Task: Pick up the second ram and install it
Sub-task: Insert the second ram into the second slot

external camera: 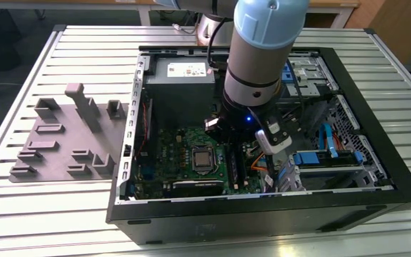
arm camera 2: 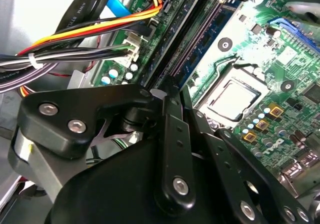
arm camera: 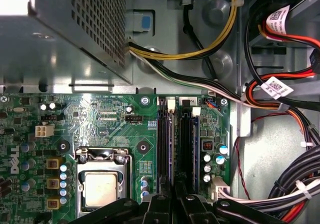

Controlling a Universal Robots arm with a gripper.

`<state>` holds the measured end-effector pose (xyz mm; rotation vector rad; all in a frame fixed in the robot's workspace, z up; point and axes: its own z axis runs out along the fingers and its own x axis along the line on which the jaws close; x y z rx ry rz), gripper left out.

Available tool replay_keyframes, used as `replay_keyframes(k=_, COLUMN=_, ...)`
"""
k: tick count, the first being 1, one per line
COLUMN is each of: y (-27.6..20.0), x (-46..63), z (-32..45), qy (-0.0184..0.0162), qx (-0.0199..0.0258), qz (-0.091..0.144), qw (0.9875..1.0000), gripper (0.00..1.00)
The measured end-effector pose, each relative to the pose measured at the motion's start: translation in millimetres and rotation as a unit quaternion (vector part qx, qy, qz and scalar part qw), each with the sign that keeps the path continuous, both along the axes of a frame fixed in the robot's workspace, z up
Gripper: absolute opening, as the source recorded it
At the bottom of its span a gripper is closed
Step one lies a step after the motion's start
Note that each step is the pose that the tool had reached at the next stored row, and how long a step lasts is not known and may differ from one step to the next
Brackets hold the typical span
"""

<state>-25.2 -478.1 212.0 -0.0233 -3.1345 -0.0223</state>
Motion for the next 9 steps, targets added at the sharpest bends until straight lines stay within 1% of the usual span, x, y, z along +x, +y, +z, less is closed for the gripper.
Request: replay_keyframes(k=9, y=0.0, x=0.0, z=-1.2, qy=0.0001, qx=0.0, qz=-0.001, qw=1.0, gripper=0.14)
